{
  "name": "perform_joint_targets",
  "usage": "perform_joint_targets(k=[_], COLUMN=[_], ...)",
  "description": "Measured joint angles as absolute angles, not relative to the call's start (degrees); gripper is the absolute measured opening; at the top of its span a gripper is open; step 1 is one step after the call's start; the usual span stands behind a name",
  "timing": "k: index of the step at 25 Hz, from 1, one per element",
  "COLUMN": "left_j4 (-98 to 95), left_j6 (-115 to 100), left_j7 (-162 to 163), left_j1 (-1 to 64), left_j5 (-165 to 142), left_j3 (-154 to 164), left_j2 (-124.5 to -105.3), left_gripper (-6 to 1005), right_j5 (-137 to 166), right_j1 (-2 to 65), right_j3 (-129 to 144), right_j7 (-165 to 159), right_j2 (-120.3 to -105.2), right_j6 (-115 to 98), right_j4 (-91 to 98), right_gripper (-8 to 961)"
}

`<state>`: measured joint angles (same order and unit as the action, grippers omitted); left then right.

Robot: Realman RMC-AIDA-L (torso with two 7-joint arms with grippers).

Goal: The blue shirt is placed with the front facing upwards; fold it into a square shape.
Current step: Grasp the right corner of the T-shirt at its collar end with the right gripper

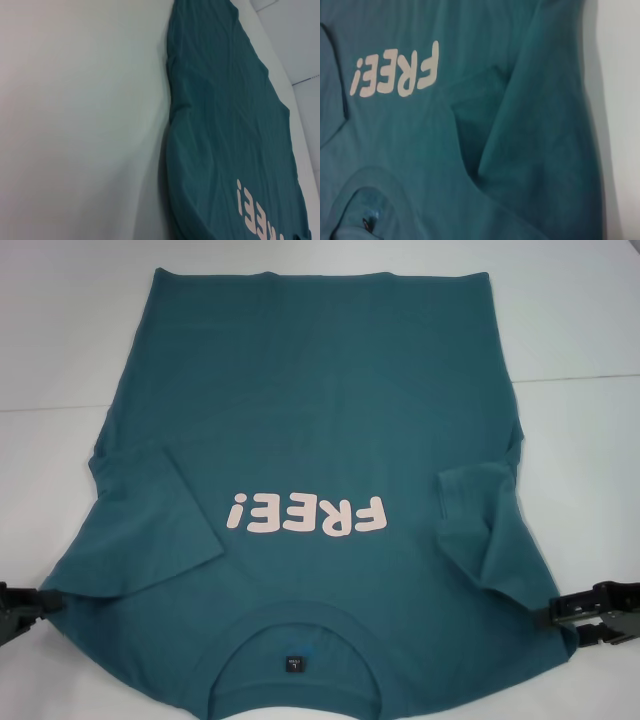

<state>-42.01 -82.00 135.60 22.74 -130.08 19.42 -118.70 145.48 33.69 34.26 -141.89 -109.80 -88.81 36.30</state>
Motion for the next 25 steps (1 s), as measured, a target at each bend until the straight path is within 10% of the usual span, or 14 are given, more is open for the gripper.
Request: perform_joint_targets(k=[16,25], left_j4=[-41.6,-41.6], left_j6=[-81.9,-81.9], left_j7=[135.1,135.1], left_j1=[22.7,22.6], left_j5=[-130.1,-130.1], left_j3=[19.1,19.1], left_j2=[-118.65,-118.7], left_gripper=[26,26], right_j5=[142.3,138.7], right_j1=[36.4,35.2], right_j3=[33.7,34.0], right_j7=[-139.1,-139.2], right_j2=[-112.09,-110.75], right_j6=[-88.9,-89.3], right_j4=[35.6,35.6], right_gripper=[911,912])
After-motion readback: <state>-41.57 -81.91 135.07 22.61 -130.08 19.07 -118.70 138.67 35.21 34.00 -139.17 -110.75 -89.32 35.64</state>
